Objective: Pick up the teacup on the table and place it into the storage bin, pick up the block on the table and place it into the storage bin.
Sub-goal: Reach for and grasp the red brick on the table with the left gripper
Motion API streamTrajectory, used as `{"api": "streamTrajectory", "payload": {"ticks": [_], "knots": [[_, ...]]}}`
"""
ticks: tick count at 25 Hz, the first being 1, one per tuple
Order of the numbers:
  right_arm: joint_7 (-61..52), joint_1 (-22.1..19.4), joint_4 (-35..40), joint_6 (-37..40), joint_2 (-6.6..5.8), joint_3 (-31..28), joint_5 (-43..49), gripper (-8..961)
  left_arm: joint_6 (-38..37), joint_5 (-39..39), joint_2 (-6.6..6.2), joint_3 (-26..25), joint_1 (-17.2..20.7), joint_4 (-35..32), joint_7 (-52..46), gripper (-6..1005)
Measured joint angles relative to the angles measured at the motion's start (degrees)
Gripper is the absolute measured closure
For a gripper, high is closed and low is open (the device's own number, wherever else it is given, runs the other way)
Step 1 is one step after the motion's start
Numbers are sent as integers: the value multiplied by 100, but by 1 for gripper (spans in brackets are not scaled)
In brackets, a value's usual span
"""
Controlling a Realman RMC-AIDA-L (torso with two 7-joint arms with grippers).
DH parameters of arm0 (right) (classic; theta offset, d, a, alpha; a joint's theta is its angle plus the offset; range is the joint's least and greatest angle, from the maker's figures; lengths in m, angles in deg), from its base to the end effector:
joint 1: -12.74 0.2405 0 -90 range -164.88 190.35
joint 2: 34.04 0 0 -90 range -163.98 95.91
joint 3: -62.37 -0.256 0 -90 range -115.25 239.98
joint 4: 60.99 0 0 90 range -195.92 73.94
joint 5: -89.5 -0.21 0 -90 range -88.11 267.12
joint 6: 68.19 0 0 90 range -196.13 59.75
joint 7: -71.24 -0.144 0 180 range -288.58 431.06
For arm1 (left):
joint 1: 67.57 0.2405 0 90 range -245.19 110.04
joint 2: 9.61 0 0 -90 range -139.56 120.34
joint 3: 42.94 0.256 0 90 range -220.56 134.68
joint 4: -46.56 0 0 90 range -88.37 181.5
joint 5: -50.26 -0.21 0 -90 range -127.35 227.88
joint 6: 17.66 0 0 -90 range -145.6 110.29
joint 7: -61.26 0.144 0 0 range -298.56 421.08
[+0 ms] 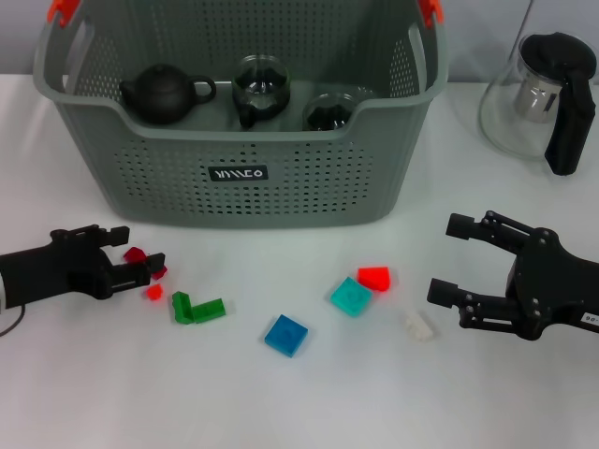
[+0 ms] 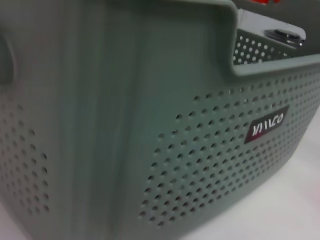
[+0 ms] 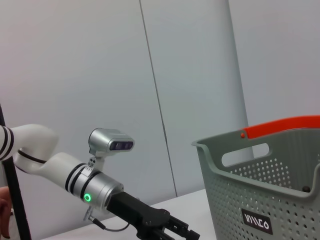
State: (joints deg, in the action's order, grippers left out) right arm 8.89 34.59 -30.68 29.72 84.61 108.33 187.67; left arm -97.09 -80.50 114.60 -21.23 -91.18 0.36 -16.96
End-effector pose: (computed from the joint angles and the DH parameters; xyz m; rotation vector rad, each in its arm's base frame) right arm 0.2722 0.2757 -0.0071 -2.6561 0.4299 1.0383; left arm -0.3434 0.3019 0.0162 -2.3922 -0.8518 -0.3818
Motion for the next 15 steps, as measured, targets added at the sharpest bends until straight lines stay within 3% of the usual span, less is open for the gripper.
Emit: {"api": "streamTrajectory", "payload": {"ticks": [5,15], "knots": [[5,6,4,0,0,0,0,6,326,22,7,2,-30,277,199,259],[4,21,4,0,-8,-8,0,7,228,593,15,-49,172,410,877,259]]}}
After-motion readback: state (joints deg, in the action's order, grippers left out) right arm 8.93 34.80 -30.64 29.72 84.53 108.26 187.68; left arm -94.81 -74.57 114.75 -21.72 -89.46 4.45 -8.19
